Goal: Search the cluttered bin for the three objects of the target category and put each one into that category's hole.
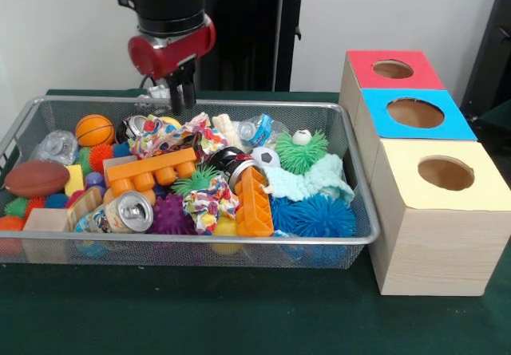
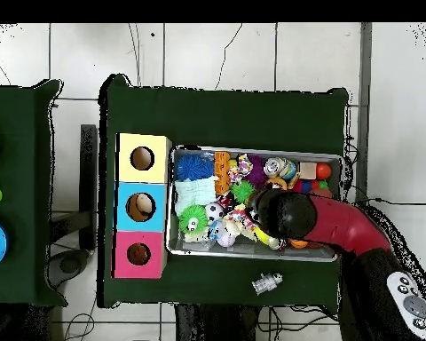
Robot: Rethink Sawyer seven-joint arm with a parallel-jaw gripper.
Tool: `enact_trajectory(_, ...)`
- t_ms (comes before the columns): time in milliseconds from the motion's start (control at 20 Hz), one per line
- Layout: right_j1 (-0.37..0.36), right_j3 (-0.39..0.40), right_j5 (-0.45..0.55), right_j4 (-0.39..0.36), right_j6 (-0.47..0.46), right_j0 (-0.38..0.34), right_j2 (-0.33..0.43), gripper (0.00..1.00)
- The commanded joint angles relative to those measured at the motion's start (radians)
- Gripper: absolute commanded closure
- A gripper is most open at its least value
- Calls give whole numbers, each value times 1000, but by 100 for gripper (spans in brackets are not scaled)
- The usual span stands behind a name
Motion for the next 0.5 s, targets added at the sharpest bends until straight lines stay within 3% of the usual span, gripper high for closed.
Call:
enact_trajectory(50,47,-115,140,-78,-93,-24,80,0)
enact_trajectory(150,50,-139,168,-91,-80,-10,56,0)
enact_trajectory(300,52,-160,174,-123,-139,-30,85,0)
enact_trajectory(400,72,-212,192,-129,-108,-24,66,0)
enact_trajectory(500,87,-240,199,-161,-156,-30,80,0)
